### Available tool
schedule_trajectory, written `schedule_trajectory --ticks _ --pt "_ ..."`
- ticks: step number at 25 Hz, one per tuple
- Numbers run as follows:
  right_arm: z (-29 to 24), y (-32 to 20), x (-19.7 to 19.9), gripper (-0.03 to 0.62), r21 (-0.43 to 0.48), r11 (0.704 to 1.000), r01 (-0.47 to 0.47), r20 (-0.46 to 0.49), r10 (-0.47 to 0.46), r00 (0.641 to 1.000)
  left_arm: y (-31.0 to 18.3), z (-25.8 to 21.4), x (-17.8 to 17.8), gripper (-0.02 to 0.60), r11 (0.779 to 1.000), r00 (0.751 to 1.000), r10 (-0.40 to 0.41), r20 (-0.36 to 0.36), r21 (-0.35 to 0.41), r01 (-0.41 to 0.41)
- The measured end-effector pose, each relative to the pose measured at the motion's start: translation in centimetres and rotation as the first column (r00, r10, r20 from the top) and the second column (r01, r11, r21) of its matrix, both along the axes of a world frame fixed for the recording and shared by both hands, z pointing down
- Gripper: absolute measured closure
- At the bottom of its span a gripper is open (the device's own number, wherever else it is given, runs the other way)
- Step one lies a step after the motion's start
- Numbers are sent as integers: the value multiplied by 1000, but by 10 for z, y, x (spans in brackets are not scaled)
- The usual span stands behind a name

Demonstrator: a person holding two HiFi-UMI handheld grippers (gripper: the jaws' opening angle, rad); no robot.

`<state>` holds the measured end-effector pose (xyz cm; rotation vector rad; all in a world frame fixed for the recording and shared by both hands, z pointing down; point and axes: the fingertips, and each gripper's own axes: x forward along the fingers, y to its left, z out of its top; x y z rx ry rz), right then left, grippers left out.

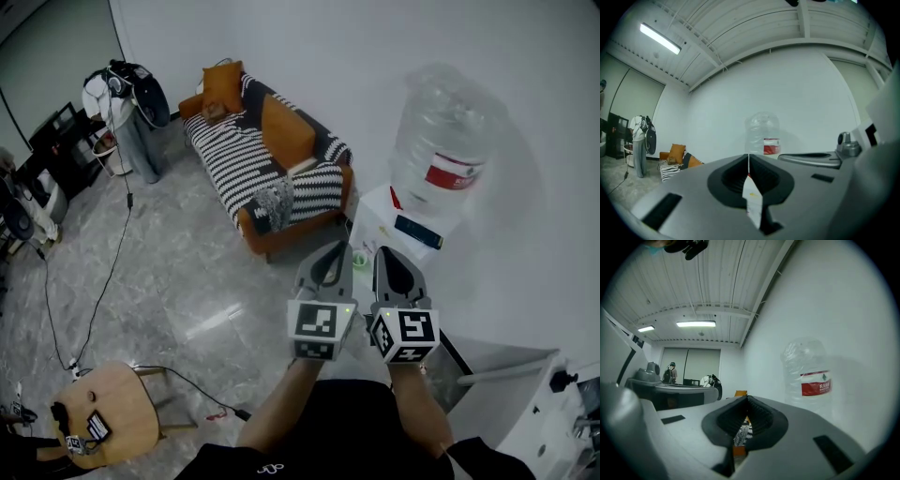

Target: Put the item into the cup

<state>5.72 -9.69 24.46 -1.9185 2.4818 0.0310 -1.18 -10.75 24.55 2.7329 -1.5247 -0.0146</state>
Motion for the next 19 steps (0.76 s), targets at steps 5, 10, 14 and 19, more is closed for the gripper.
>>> schedule_trajectory --ticks 5,10,14,19 --pt "2 3 -7 583 -4 1000 23 -15 -23 1000 4 0 -1 568 1000 1000 -5 -6 3 5" --pt "6 6 -12 583 -13 999 35 -9 -35 999 10 2 -2 568 1000 1000 -1 1 6 1" --pt "8 9 -12 583 -15 999 37 -8 -37 999 12 7 -2 568 1000 1000 -1 6 -8 1" --pt "13 7 -3 583 -23 999 26 -9 -26 1000 10 10 3 568 1000 1000 2 -2 -16 -2"
